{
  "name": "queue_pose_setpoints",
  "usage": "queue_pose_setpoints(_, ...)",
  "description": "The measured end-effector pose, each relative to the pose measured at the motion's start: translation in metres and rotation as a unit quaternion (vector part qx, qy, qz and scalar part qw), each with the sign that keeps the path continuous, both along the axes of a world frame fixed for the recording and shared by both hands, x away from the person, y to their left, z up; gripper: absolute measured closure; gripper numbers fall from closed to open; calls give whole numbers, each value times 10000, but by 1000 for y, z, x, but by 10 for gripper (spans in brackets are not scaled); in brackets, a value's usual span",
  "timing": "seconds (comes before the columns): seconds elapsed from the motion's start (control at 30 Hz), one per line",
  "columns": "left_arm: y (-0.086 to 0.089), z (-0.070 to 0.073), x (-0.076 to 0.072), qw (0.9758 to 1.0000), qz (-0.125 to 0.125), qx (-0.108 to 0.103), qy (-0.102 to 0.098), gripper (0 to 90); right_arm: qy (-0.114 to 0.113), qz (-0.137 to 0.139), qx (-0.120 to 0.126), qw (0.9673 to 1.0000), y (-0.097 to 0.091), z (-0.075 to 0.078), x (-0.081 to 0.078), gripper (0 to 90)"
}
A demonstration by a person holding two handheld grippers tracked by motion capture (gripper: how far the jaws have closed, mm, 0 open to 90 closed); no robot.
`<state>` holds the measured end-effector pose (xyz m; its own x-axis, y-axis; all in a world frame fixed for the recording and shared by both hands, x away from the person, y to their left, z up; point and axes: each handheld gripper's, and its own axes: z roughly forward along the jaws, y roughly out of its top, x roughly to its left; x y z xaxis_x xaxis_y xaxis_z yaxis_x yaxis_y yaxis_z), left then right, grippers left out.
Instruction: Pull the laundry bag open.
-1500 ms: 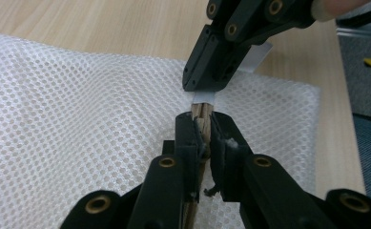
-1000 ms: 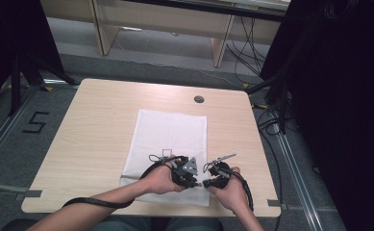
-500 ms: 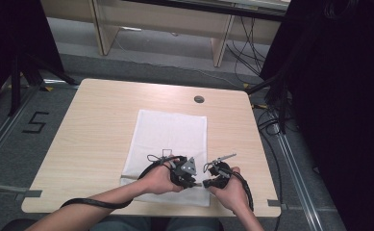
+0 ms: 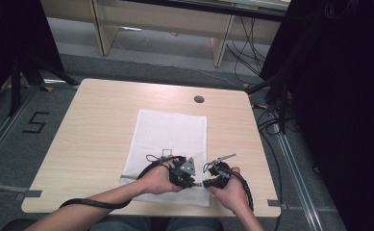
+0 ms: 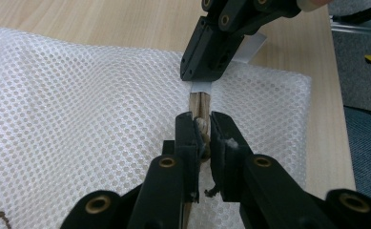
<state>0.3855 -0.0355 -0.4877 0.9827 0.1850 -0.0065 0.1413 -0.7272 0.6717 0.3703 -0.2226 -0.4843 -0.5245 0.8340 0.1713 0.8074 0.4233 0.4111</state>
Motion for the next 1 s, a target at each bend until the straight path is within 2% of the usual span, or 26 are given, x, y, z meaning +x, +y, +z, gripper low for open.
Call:
queue_pose_setpoints(0.07,1,0,-1,10000,46,-33,45,818,-6,13,1,10000,0,0,0,900)
queue_pose_setpoints(0.27,1,0,-1,10000,7,12,-25,819,-4,10,3,10000,0,0,0,900)
queue_pose_setpoints(0.33,2,0,-1,10000,59,-41,61,818,0,7,1,10000,0,0,0,900)
queue_pose_setpoints(0.4,1,0,-2,10000,18,35,8,818,8,-20,-29,10000,1,0,0,900)
queue_pose_setpoints(0.57,1,1,-2,10000,-1,47,-47,818,-23,-6,-80,10000,1,0,0,900)
queue_pose_setpoints(0.63,3,1,-2,10000,39,-18,-4,818,9,5,-57,10000,0,0,0,900)
queue_pose_setpoints(0.67,4,0,-2,9999,72,-83,89,818,12,9,-40,10000,0,0,0,900)
queue_pose_setpoints(0.8,6,-1,-2,9998,107,-143,128,818,-6,21,15,10000,0,0,1,900)
queue_pose_setpoints(0.87,6,0,-3,9998,116,-118,101,818,139,-91,15,9999,1,1,-1,900)
queue_pose_setpoints(1.0,9,2,-2,10000,52,-40,1,818,112,-65,26,9999,0,1,-1,900)
